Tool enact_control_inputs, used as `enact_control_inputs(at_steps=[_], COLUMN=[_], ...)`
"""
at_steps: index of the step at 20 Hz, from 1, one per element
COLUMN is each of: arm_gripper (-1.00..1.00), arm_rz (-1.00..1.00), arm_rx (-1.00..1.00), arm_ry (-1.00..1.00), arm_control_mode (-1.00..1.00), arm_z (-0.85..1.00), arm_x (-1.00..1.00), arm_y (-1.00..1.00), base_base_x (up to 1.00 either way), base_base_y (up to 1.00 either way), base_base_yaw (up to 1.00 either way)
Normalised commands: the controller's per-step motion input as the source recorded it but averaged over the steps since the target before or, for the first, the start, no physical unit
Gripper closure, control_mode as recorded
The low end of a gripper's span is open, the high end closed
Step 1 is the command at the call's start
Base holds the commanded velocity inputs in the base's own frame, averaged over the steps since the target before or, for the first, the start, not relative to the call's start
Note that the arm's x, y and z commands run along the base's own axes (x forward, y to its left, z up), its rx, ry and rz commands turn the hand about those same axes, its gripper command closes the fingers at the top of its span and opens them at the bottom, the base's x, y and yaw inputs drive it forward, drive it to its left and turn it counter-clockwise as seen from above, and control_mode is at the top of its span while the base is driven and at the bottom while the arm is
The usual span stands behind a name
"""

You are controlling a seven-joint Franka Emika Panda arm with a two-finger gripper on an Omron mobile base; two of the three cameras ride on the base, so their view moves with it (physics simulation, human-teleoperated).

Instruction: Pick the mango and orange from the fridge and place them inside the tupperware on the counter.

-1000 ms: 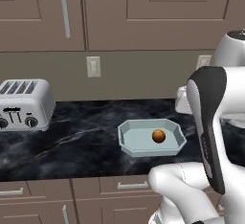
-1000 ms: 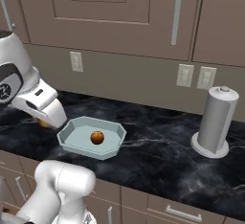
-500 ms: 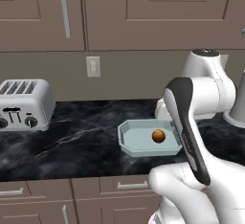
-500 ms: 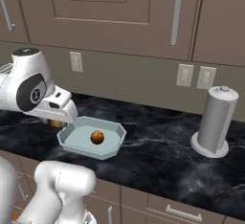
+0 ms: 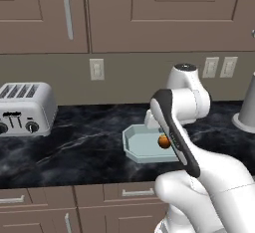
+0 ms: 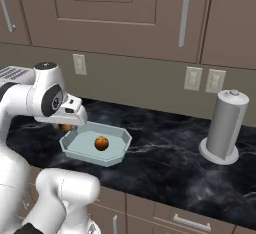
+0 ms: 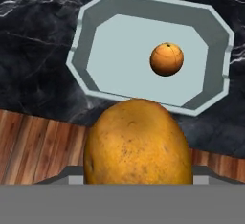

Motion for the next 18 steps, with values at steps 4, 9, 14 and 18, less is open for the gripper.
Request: enact_control_inputs(at_steps=[4,9,14,18], arm_gripper=[1.00,1.00,1.00,1.00], arm_rz=[0.02,0.03,0.02,0.00], arm_rx=[0.00,0.00,0.00,0.00], arm_ry=[0.10,0.06,0.00,0.00], arm_control_mode=[-1.00,-1.00,-1.00,-1.00], arm_z=[-0.52,-0.53,-0.58,-0.58], arm_x=[0.69,0.62,0.49,0.41], arm_y=[0.08,0.05,0.06,0.07], base_base_x=[0.00,0.00,0.00,0.00], base_base_y=[0.00,0.00,0.00,0.00], base_base_yaw=[0.00,0.00,0.00,0.00])
